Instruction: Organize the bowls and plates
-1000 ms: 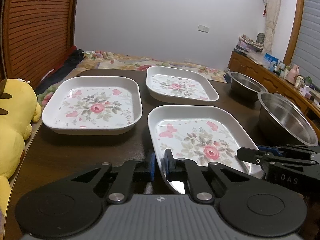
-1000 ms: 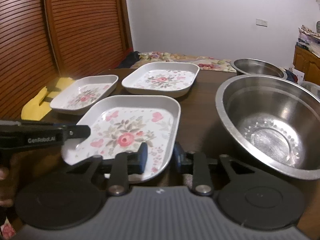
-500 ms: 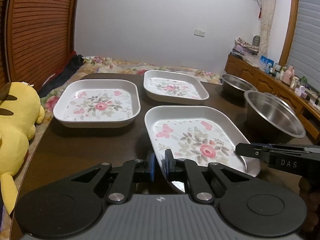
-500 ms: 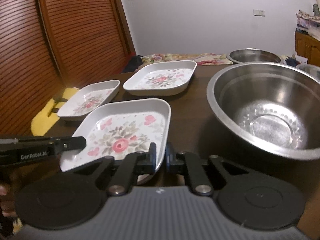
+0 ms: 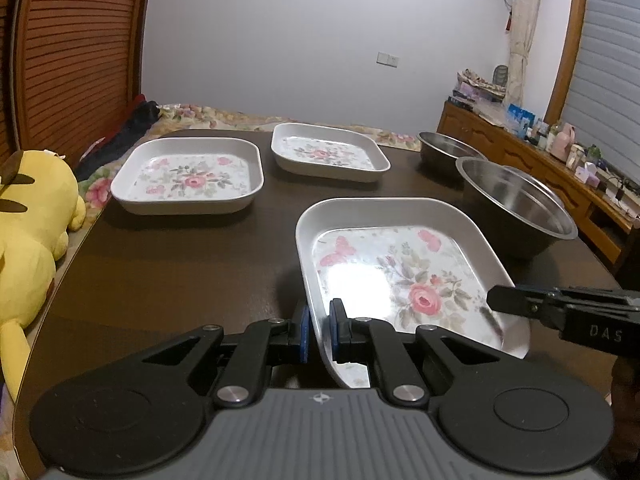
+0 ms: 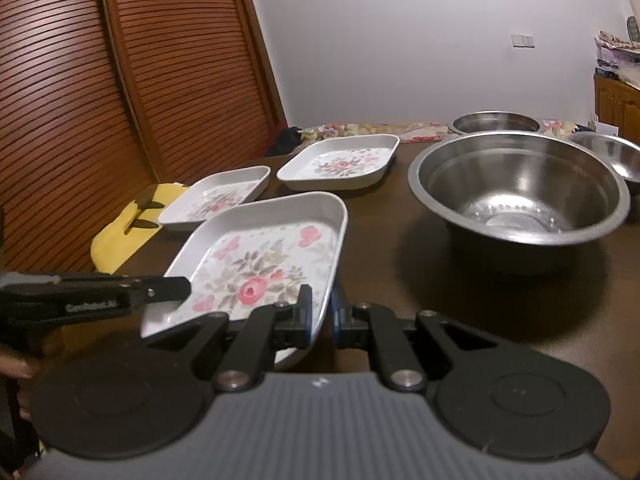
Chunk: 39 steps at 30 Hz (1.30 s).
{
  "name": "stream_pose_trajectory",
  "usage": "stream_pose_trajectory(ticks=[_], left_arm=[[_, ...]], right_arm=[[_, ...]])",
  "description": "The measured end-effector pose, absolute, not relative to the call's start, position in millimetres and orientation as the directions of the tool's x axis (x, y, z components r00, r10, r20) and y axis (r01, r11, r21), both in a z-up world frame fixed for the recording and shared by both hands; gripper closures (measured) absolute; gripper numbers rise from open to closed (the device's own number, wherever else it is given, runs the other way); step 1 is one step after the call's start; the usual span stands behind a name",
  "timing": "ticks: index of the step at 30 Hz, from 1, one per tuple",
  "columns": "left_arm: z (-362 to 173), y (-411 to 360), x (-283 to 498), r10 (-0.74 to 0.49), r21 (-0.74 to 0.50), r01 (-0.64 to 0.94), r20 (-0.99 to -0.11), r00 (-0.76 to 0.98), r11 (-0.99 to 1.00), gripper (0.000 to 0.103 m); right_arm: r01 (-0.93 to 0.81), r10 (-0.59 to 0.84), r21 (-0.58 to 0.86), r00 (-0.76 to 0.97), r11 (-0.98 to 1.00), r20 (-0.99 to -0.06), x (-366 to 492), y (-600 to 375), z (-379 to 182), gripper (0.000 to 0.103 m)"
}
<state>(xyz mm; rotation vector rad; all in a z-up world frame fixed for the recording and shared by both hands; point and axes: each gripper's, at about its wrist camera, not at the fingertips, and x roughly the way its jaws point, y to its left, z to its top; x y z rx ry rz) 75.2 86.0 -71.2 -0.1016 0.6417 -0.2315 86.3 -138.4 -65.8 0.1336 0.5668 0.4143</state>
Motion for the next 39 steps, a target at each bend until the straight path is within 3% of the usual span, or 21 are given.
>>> stream_pose_trajectory(ticks=[29,34,39], left_arm=[[-76.7,79.5,78.9,-0.214,-0.145,0.158,-0.592,0.777,0.977,0.091],[-73.0,82.8,80.4,-0.196,-0.137,0.142,-0.591,0.782,0.98,0.068],[-63.0,85.8,81.5,-0.189,-0.131,0.139,-0.576,0.795,0.982,0.059]], right_arm=[[-0.333,0.411,0.241,0.747,0.912,-0.522,71.8,-142.0,-79.5,0.088],[-0.326,0.398,0.228,0.759,0.917,-0.515,70.8,-142.1,-78.5,0.088],[-0.312,0.388,0.232,0.774,0.922,-0.501,71.3,-148.4,-73.8,0.088]])
